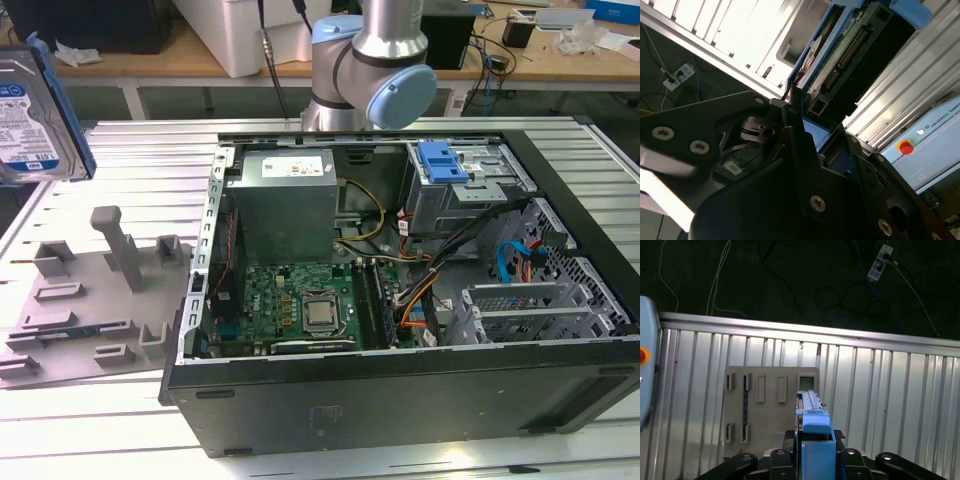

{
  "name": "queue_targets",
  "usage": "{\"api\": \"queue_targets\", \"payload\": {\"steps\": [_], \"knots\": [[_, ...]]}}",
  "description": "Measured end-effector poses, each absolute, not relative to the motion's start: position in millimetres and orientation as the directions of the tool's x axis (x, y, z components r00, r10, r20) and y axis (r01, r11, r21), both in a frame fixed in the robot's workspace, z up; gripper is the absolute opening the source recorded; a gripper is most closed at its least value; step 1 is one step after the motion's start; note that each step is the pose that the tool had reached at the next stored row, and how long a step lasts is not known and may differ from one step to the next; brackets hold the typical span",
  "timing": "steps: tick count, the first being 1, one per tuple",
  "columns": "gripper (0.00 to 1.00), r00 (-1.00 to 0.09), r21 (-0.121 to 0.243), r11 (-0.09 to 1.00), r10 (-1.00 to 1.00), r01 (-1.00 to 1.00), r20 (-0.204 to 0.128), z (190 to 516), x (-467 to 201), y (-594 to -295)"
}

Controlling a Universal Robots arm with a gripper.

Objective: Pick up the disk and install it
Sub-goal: 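Pick up the disk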

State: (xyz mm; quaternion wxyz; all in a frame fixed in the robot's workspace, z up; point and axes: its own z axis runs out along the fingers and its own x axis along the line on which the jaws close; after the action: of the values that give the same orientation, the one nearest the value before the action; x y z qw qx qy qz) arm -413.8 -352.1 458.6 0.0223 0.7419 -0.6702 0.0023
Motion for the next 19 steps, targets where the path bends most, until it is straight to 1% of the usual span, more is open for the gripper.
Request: {"api": "queue_targets", "payload": {"steps": [19], "knots": [[0.37, 0.102, 0.035, -0.101, -0.994, -0.994, 0.033, 486.4, -382.3, -356.3]]}}
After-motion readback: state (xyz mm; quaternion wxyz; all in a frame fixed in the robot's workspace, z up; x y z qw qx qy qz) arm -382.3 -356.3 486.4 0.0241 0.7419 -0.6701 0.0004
